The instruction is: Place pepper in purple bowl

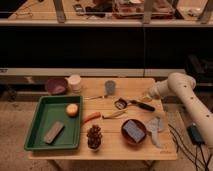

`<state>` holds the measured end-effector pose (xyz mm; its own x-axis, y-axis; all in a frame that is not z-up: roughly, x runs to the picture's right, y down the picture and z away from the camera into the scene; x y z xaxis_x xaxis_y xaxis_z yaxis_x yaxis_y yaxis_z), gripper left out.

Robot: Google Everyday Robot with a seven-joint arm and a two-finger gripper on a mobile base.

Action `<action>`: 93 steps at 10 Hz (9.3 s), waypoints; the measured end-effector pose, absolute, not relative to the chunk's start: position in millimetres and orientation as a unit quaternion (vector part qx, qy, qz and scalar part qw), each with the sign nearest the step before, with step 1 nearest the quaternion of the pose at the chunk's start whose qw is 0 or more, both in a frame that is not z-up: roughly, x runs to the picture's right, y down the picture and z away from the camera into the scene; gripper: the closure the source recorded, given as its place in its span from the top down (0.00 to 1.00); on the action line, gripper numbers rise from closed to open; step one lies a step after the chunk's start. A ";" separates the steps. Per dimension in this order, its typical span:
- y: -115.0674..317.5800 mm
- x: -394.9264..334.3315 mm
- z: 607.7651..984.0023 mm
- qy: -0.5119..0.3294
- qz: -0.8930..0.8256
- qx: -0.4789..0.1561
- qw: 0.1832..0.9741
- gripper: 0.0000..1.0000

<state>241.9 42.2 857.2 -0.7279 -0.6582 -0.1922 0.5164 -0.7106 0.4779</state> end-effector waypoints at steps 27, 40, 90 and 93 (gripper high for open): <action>33.0 145.3 789.9 -0.221 -0.920 0.281 0.161 0.20; 38.9 138.2 760.9 -0.236 -0.911 0.328 0.086 0.74; 83.8 -18.7 831.5 -0.348 -0.906 0.239 -0.041 0.00; 72.2 -14.4 824.0 -0.343 -0.905 0.251 -0.022 0.00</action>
<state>-14.4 72.2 824.0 -0.8728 -0.1333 -0.4696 -0.2119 -0.7632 0.6105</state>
